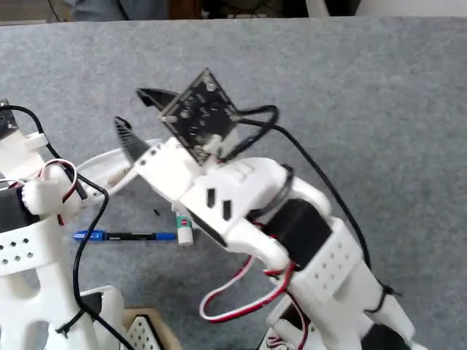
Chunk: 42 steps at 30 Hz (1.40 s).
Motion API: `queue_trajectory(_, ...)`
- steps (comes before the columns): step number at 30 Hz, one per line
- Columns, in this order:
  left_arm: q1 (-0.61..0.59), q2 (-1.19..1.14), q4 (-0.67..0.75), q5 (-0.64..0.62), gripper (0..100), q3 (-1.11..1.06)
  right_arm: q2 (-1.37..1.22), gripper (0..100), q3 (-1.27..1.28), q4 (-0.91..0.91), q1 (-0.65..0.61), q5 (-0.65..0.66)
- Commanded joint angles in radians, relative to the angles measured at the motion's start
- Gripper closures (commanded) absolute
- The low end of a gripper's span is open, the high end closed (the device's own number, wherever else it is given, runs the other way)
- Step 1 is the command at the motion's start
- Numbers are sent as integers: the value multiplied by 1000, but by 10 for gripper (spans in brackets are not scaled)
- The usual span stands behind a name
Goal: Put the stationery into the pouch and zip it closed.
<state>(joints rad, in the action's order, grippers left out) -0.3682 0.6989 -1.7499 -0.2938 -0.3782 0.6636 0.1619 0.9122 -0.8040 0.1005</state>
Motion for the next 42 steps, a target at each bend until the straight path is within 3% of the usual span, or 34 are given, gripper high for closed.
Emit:
queue_trajectory(1, -21, -5, -14, -11, 972, -59, 59, 852, 53, 78, 107, 2)
queue_trajectory(6, -28, -5, -14, -11, 972, -58, 81, 852, 191, 155, 342, 2)
queue_trajectory(10, -28, -5, -14, -11, 972, -58, 56, 826, 305, 203, 419, 2)
queue_trajectory(16, -30, -5, -14, -11, 972, -58, -101, 729, 380, 249, 387, -112)
queue_trajectory(28, -30, -5, -14, -11, 972, -58, -538, 726, 176, 341, 163, -514)
queue_trajectory(42, -30, -5, -14, -11, 972, -41, -760, 729, 139, 198, 140, -534)
